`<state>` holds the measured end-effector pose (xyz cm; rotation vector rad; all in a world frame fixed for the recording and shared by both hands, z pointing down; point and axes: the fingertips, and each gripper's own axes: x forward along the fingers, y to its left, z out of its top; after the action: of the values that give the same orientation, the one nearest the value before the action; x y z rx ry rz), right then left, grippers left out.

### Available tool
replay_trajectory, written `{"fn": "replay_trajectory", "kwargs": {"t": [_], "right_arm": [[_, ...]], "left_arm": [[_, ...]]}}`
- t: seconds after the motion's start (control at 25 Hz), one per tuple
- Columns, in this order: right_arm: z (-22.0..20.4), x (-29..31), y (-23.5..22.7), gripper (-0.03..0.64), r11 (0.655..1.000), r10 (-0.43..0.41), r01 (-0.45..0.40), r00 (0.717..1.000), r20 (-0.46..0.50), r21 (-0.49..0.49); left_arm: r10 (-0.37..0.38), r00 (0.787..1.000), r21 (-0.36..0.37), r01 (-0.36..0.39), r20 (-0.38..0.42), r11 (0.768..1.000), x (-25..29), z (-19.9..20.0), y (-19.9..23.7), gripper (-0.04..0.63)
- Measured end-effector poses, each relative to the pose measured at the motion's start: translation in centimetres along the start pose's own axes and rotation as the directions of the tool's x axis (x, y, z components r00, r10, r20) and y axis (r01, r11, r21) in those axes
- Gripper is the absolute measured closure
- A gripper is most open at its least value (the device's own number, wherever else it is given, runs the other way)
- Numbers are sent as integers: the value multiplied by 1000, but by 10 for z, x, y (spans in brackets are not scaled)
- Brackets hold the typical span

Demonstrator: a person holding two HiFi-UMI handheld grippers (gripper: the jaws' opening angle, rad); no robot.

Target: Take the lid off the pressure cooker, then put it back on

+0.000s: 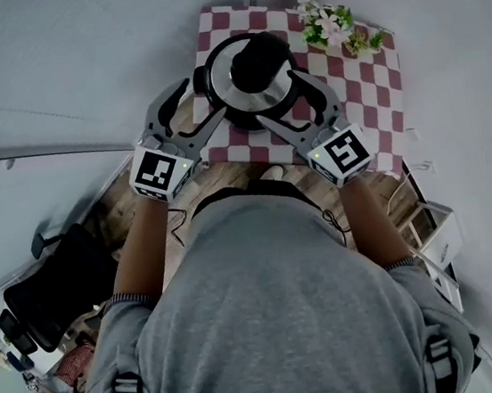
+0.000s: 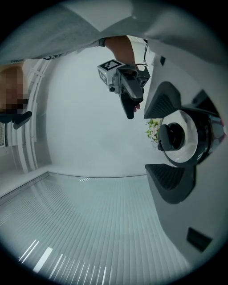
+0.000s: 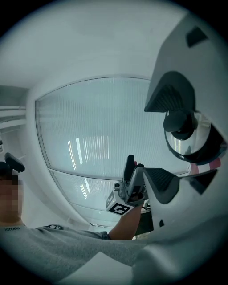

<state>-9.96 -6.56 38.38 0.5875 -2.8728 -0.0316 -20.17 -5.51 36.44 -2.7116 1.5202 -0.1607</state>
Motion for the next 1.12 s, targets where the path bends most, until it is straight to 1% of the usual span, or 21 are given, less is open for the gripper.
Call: {"fn": "replay_trajectory", "kwargs": {"t": [0.16,0.28,0.36,0.44,0.48,0.52,0.56,0.6,0.68,0.8,0.84,0.88,1.0,1.12], "right_arm": [[-10,3,-21,225,1000,-10,11,1000,-27,13],[-13,6,-30,227,999,-27,29,998,-49,34],[-17,13,-34,232,998,-30,34,997,-76,46],[-23,23,-34,232,998,-27,34,993,-117,53],[-26,28,-34,232,998,-26,34,990,-141,54],[-29,33,-34,232,998,-25,35,986,-166,56],[-32,38,-35,232,997,-26,38,981,-190,61],[-35,43,-36,232,997,-29,45,977,-213,67],[-39,51,-37,238,995,-38,60,966,-258,80],[-52,64,-37,243,995,-34,65,939,-343,81],[-57,67,-37,243,995,-34,67,928,-371,76],[-60,71,-38,244,995,-41,74,919,-392,68],[-67,80,-42,250,994,-63,95,898,-436,52],[-75,85,-45,252,993,-64,103,871,-487,54]], "left_arm": [[-106,993,50,109,-50,993,35,-9,-1,248],[-184,980,69,190,-81,979,56,-12,-1,249],[-246,964,82,254,-103,964,67,-14,1,248],[-321,938,86,334,-132,939,76,-19,3,249],[-365,919,81,379,-149,922,80,-23,4,248],[-412,896,76,428,-169,900,83,-27,3,247],[-459,867,74,479,-194,874,86,-32,2,248],[-504,834,77,531,-224,844,89,-37,0,247],[-581,761,94,626,-290,774,92,-48,-5,247],[-656,653,113,736,-379,668,95,-62,-7,247],[-672,623,117,762,-401,636,97,-65,-7,247],[-683,598,124,783,-418,609,100,-68,-6,247],[-703,541,148,828,-462,540,109,-76,-3,247],[-715,483,157,867,-506,474,116,-85,-6,247]]}}
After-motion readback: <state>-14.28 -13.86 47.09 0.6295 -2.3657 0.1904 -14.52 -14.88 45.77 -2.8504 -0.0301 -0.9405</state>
